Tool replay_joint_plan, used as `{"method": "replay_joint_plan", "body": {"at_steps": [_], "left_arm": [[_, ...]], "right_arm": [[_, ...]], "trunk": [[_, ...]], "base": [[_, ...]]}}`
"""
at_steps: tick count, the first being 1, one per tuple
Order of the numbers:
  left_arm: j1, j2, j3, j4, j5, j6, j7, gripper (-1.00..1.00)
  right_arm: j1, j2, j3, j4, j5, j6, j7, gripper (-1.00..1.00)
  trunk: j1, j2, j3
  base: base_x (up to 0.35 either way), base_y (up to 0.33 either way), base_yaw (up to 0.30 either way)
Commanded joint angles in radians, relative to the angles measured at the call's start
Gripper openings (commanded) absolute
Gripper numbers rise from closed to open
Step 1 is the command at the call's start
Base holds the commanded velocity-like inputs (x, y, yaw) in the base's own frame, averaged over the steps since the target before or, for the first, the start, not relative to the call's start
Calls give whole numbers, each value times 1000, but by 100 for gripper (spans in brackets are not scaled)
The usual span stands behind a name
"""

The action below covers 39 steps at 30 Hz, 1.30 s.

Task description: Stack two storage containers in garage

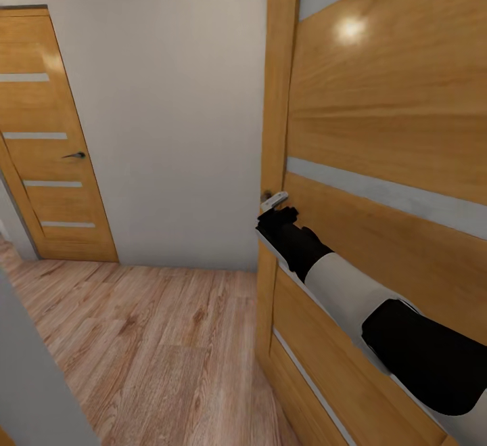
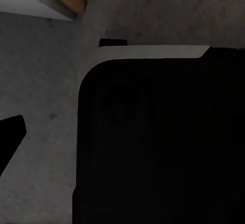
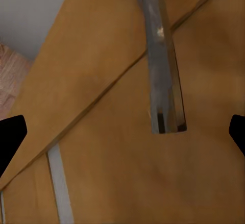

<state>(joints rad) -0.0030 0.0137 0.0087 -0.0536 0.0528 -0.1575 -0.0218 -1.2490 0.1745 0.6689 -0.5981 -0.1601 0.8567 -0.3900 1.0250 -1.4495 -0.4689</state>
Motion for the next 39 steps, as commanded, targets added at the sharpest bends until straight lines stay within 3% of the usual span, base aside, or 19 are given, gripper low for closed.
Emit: {"method": "replay_joint_plan", "body": {"at_steps": [1,16,39], "left_arm": [[0,0,1,0,6,-2,-2,100],[0,0,-5,0,1,-3,-3,100],[0,0,1,0,6,-4,-2,100]], "right_arm": [[-1,0,3,-1,-4,5,-11,100],[-1,0,6,-20,1,7,-12,100],[-1,0,11,-20,2,7,-12,100]], "trunk": [[0,0,-1],[0,0,-1],[0,0,-1]], "base": [[0,0,0],[120,0,0],[18,-51,0]]}}
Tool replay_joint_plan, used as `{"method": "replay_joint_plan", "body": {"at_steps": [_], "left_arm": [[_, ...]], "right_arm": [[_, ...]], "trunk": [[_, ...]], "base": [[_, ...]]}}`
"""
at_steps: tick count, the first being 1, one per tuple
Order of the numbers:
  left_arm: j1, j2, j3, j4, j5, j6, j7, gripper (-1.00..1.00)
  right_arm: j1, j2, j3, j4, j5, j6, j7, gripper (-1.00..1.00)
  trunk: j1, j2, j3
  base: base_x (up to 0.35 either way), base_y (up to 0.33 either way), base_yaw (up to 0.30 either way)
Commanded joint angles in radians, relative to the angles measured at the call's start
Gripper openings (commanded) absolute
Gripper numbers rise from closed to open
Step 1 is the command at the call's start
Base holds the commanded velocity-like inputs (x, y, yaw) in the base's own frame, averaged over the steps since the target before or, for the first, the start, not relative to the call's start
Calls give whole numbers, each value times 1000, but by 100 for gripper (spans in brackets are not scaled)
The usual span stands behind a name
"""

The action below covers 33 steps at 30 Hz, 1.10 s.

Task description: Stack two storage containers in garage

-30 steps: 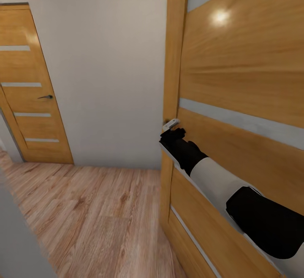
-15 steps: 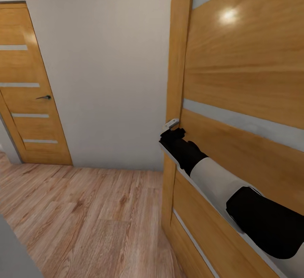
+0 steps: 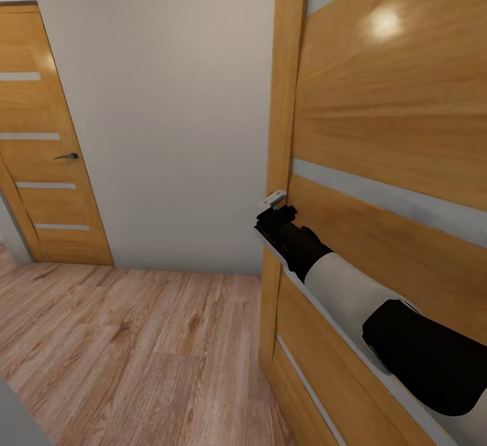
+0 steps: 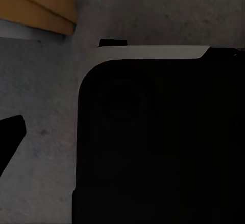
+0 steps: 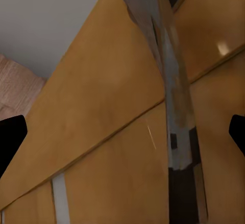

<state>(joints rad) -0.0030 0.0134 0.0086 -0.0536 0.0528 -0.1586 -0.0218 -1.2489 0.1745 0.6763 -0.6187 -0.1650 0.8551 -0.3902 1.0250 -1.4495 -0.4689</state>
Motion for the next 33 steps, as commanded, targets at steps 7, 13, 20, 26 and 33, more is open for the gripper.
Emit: {"method": "replay_joint_plan", "body": {"at_steps": [7,13,20,26,33], "left_arm": [[0,0,1,0,6,-2,-2,100],[0,0,1,0,6,-2,-3,100],[0,0,1,0,6,-2,-3,100],[0,0,1,0,6,-2,-2,100],[0,0,1,0,7,-2,-3,100]], "right_arm": [[-1,0,3,1,7,8,-12,100],[-1,0,3,1,7,8,-12,100],[-1,0,3,1,7,8,-12,100],[-2,0,3,1,7,8,-12,100],[-1,0,4,1,8,10,-12,100]], "trunk": [[0,-1,-1],[0,-1,-1],[0,-1,-1],[0,-1,-1],[0,-1,-1]], "base": [[0,0,0],[0,-67,0],[0,-115,0],[0,-6,0],[82,0,0]]}}
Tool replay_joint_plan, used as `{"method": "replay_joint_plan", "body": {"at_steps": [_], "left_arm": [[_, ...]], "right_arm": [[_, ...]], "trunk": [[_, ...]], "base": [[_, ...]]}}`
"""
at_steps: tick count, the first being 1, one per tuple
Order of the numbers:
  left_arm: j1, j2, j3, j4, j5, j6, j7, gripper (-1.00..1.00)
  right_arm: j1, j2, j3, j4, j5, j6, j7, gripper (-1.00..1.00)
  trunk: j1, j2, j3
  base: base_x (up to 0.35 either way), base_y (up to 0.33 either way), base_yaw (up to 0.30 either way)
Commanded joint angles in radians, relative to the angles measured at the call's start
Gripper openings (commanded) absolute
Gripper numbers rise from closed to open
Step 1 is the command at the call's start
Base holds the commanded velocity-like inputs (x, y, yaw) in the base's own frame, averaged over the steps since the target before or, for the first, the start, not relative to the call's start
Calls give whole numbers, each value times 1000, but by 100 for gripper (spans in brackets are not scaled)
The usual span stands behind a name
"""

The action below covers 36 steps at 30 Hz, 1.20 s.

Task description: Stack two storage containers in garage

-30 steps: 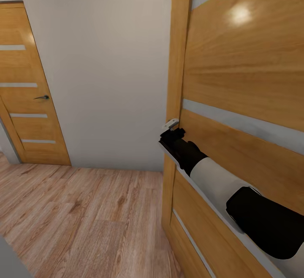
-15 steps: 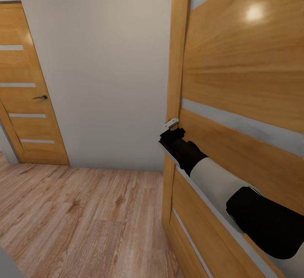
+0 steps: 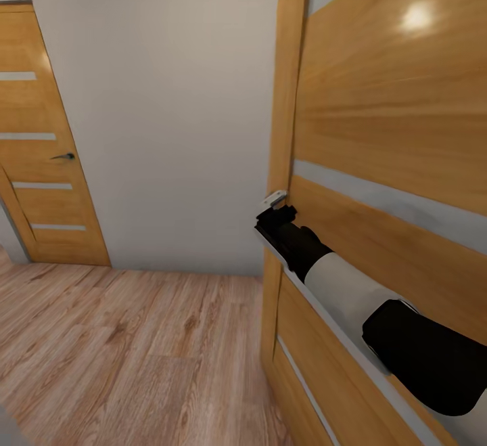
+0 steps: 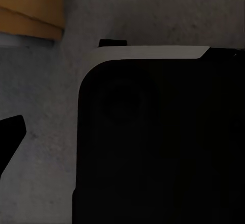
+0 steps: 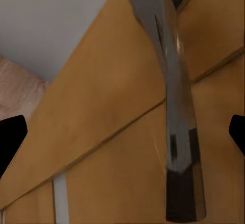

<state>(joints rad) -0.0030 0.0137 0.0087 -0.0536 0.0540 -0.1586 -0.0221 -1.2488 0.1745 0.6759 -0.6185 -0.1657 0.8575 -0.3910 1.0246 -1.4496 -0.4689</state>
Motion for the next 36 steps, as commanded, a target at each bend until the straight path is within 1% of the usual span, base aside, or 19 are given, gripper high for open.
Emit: {"method": "replay_joint_plan", "body": {"at_steps": [1,7,14,22,25,29,31,36], "left_arm": [[0,0,1,0,5,-2,-2,100],[0,0,1,0,4,-2,-2,100],[0,0,1,0,4,-2,-2,100],[0,0,1,0,4,-2,-2,100],[0,0,0,0,4,-2,-2,100],[0,0,0,0,4,-2,-2,100],[0,0,0,0,4,-2,-2,100],[0,0,0,0,4,-2,-2,100]], "right_arm": [[-1,0,4,0,8,7,-12,100],[-2,0,5,0,10,8,-12,100],[-2,0,4,2,41,8,-14,100],[-2,0,-6,20,44,8,-15,100],[0,0,-17,66,43,-1,-15,100],[-25,0,-31,202,41,-73,-14,100],[-40,0,-33,239,38,-91,-13,100],[-54,0,-37,275,33,-108,-11,100]], "trunk": [[0,0,-1],[0,0,-1],[0,0,-1],[0,0,-1],[0,0,-1],[0,0,-1],[0,0,-1],[0,0,-1]], "base": [[259,0,0],[212,0,0],[22,0,0],[1,0,0],[0,0,0],[0,0,0],[0,0,0],[0,0,0]]}}
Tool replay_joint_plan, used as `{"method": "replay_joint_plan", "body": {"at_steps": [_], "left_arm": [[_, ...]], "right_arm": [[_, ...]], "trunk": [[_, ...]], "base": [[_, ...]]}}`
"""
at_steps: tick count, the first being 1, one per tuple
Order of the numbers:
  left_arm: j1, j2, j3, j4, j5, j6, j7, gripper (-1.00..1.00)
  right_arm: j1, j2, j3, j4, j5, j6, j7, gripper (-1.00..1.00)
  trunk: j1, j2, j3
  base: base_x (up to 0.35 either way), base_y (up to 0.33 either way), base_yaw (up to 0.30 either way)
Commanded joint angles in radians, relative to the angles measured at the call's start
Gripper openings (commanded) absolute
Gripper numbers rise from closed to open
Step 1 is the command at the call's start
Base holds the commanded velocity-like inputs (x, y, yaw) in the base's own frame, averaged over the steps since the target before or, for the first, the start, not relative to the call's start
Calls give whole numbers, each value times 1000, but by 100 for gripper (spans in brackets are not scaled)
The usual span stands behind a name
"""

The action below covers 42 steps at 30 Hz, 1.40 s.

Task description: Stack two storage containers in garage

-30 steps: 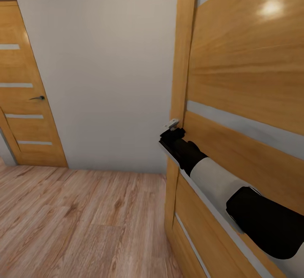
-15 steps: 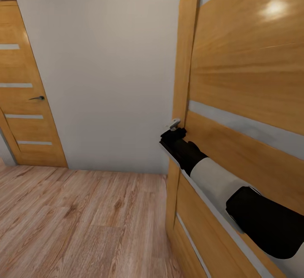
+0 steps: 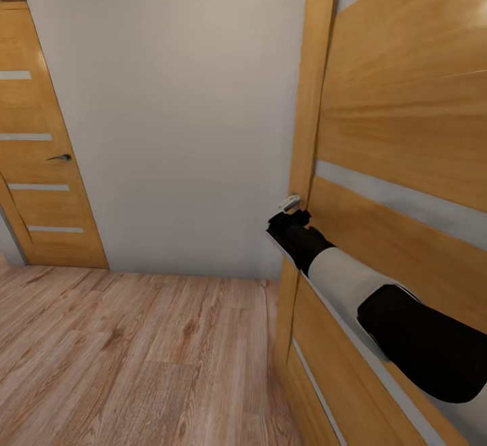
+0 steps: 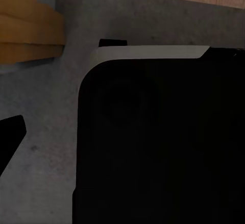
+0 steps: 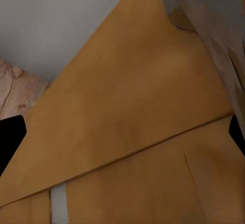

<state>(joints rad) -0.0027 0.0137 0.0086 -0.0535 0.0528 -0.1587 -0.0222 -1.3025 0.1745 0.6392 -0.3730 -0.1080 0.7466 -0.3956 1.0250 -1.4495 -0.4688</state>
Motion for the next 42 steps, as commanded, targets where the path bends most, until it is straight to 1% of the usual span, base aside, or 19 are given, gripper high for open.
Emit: {"method": "replay_joint_plan", "body": {"at_steps": [1,5,9,16,24,31,40,42], "left_arm": [[0,0,1,0,6,-2,-2,100],[0,0,-1,0,6,-2,-2,100],[0,0,-1,0,6,-2,-2,100],[0,0,-2,0,6,-2,-2,100],[0,0,-4,0,6,-2,-2,100],[0,0,-4,0,6,-2,-2,100],[0,0,-1,0,6,-2,-2,100],[0,0,0,0,6,-2,-2,100]], "right_arm": [[-2,0,-1,33,-25,2,-7,100],[-5,0,-2,37,-25,0,-6,100],[-27,0,-3,47,-27,0,-7,100],[-35,0,-3,49,-28,0,-7,100],[-35,0,-3,29,-26,6,-5,100],[-35,0,-3,-44,-25,19,4,100],[-35,0,-4,-50,-30,20,6,100],[-35,0,-3,-50,-30,35,7,100]], "trunk": [[0,-1,-1],[0,-1,-1],[0,-1,-1],[0,-1,-1],[0,-1,-1],[0,-1,-1],[0,-1,-1],[0,-1,-1]], "base": [[0,0,0],[0,0,0],[0,0,0],[0,0,0],[0,0,0],[0,0,0],[0,0,0],[0,0,0]]}}
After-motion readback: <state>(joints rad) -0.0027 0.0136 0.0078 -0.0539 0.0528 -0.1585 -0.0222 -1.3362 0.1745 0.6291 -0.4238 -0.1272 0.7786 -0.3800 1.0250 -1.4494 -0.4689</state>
